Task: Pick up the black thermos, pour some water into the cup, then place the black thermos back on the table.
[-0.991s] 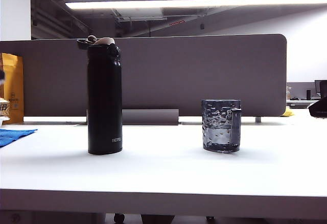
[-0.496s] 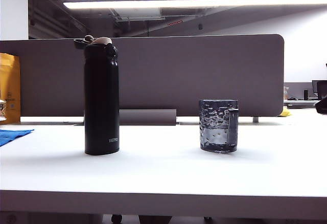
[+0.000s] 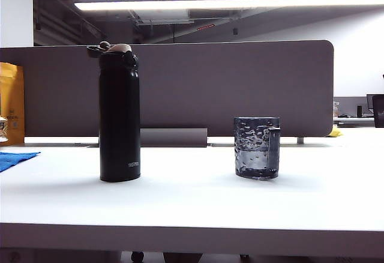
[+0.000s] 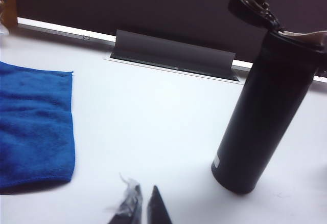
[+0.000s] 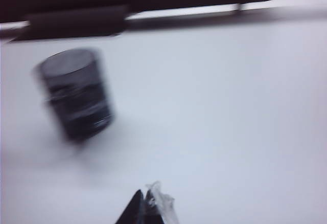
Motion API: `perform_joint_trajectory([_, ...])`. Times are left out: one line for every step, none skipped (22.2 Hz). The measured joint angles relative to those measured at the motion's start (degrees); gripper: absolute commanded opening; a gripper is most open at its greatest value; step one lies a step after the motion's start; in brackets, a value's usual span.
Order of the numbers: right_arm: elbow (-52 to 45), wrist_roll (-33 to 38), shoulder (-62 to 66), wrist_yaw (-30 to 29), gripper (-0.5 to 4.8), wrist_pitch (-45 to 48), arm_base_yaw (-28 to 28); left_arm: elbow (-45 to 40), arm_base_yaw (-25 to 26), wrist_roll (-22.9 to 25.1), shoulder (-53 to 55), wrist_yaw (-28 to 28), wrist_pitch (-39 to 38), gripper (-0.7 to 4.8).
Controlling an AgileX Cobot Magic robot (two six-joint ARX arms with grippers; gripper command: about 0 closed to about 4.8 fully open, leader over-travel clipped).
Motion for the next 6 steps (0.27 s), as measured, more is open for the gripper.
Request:
perform_joint_trajectory([0.0,0.0,0.0,0.0,0.00,0.2,-2.1,0.0,0.0,0.0,0.0,0.0,0.0,0.26])
perform_joint_trajectory([0.0,0.0,0.0,0.1,0.00,0.1,-4.3,0.0,0.0,0.0,0.0,0.0,0.0,0.26])
perform_joint_trajectory([0.0,0.0,0.0,0.1,0.00,0.1,-5.7,0.0,0.0,0.0,0.0,0.0,0.0,0.26])
perform_joint_trajectory([0.0,0.0,0.0,0.1,0.00,0.1,-6.8,0.0,0.0,0.0,0.0,0.0,-0.1,0.26])
perform_joint_trajectory([0.0,0.0,0.0,0.1,0.00,0.1,-7.7,0.0,0.0,0.0,0.0,0.0,-0.1,0.26])
perform_joint_trajectory([0.0,0.0,0.0,0.1,0.00,0.1,-8.2,0.0,0.0,0.0,0.0,0.0,-0.1,0.26])
